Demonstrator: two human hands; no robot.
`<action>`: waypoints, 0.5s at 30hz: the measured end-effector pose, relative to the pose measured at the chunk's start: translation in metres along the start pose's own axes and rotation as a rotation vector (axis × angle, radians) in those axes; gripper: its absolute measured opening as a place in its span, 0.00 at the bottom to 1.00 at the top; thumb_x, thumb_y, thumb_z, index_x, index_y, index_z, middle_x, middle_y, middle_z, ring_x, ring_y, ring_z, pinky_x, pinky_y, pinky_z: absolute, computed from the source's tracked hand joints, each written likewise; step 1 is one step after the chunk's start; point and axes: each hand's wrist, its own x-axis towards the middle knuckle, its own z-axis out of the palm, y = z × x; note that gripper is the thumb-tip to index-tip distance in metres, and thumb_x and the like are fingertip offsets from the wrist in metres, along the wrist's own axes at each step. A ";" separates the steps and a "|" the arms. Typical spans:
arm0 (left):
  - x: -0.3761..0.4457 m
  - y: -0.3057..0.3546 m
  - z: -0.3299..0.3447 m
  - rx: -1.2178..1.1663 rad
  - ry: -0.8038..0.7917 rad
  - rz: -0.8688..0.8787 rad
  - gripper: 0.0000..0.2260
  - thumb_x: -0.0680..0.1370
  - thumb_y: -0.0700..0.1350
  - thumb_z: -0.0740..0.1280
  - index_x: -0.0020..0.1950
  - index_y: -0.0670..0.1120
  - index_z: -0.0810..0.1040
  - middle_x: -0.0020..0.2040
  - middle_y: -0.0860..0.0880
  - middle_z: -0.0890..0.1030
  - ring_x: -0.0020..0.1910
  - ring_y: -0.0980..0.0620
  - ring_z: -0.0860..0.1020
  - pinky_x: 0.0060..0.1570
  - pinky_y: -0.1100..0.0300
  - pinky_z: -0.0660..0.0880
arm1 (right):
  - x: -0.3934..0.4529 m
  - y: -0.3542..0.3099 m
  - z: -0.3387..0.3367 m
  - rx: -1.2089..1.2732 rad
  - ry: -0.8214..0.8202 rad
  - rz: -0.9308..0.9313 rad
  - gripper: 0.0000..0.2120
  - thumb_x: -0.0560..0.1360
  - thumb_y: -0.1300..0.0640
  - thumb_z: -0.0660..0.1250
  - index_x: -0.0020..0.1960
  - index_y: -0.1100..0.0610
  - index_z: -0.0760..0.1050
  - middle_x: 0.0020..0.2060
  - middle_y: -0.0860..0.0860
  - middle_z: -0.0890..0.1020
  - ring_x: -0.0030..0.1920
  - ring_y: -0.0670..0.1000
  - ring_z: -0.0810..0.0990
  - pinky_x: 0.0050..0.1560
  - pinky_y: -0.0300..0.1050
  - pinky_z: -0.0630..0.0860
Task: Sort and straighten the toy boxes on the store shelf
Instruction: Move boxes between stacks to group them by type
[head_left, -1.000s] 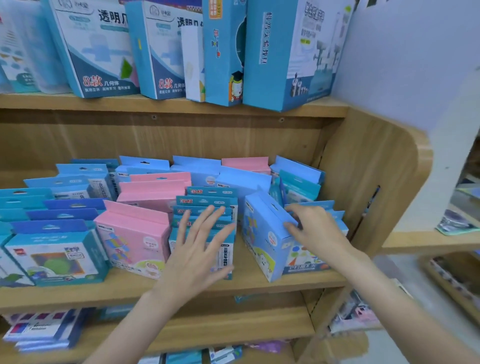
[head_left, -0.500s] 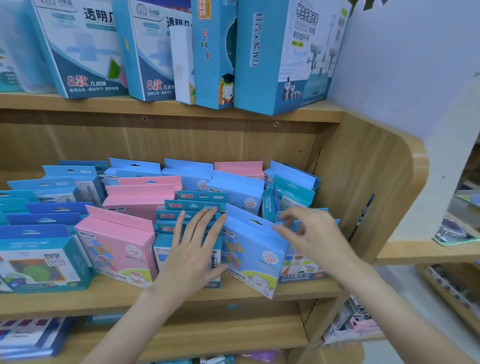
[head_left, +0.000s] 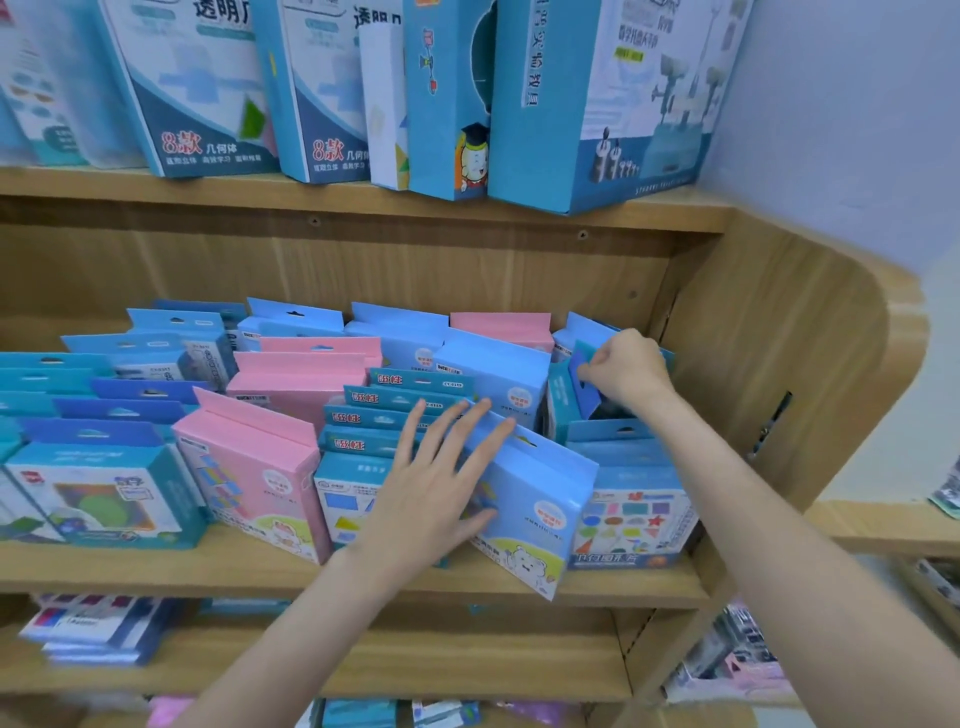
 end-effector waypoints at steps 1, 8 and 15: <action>0.000 0.000 0.001 0.005 0.002 0.006 0.41 0.64 0.56 0.74 0.73 0.48 0.60 0.70 0.43 0.68 0.68 0.43 0.65 0.68 0.40 0.51 | -0.001 -0.002 -0.002 0.025 0.024 -0.005 0.15 0.70 0.62 0.66 0.27 0.63 0.68 0.24 0.57 0.71 0.28 0.54 0.69 0.35 0.44 0.67; 0.001 0.001 0.002 0.048 -0.005 -0.003 0.42 0.64 0.59 0.73 0.73 0.49 0.61 0.69 0.44 0.69 0.67 0.42 0.67 0.67 0.40 0.54 | -0.009 -0.012 -0.069 0.039 0.334 -0.274 0.05 0.74 0.61 0.62 0.43 0.56 0.75 0.45 0.58 0.83 0.51 0.59 0.79 0.53 0.51 0.75; 0.001 0.001 0.006 0.077 0.046 0.034 0.43 0.61 0.59 0.76 0.71 0.47 0.63 0.68 0.42 0.70 0.67 0.42 0.64 0.66 0.41 0.56 | -0.039 0.001 -0.102 0.066 0.696 -0.400 0.09 0.76 0.58 0.56 0.50 0.61 0.73 0.45 0.63 0.82 0.48 0.65 0.78 0.47 0.56 0.73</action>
